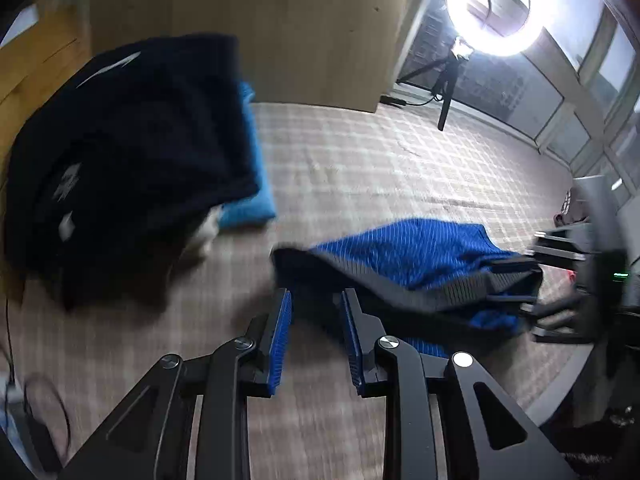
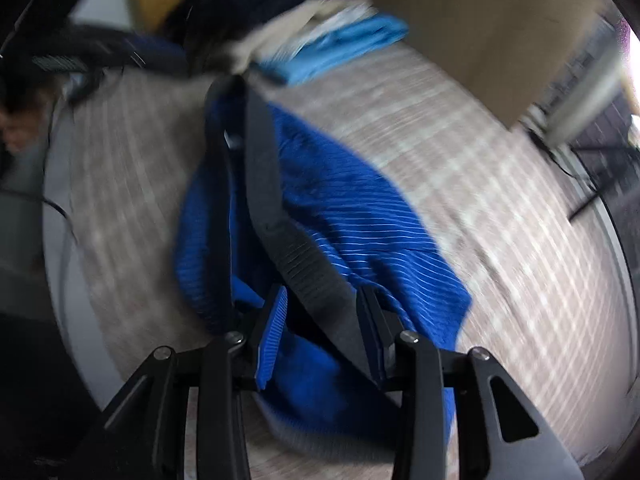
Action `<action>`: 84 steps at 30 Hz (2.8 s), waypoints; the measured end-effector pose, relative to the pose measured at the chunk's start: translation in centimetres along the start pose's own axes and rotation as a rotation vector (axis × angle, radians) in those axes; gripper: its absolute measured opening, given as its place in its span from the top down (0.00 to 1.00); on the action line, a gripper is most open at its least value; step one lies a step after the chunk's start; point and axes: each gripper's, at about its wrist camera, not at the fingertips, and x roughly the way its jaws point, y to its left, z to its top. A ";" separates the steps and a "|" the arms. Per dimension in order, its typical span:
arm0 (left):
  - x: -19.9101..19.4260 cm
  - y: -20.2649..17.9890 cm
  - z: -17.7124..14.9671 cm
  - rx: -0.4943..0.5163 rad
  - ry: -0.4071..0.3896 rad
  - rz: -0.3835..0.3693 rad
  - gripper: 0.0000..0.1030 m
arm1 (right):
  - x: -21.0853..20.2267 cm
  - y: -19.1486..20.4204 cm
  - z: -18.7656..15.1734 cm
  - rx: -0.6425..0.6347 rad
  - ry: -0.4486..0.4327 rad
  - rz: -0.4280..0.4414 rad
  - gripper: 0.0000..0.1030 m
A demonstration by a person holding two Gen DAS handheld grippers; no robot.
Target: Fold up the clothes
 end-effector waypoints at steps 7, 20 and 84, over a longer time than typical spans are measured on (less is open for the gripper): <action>-2.4 0.5 -2.9 -0.072 -0.022 0.000 0.76 | 2.9 2.2 2.7 -0.169 0.058 -0.025 0.63; 4.1 -1.0 2.6 0.154 0.097 0.125 0.62 | -4.1 -5.6 -4.8 0.297 -0.084 -0.021 0.57; 6.1 -3.6 6.1 0.383 0.158 0.110 0.99 | -5.4 -9.7 -11.5 0.796 -0.169 0.040 0.98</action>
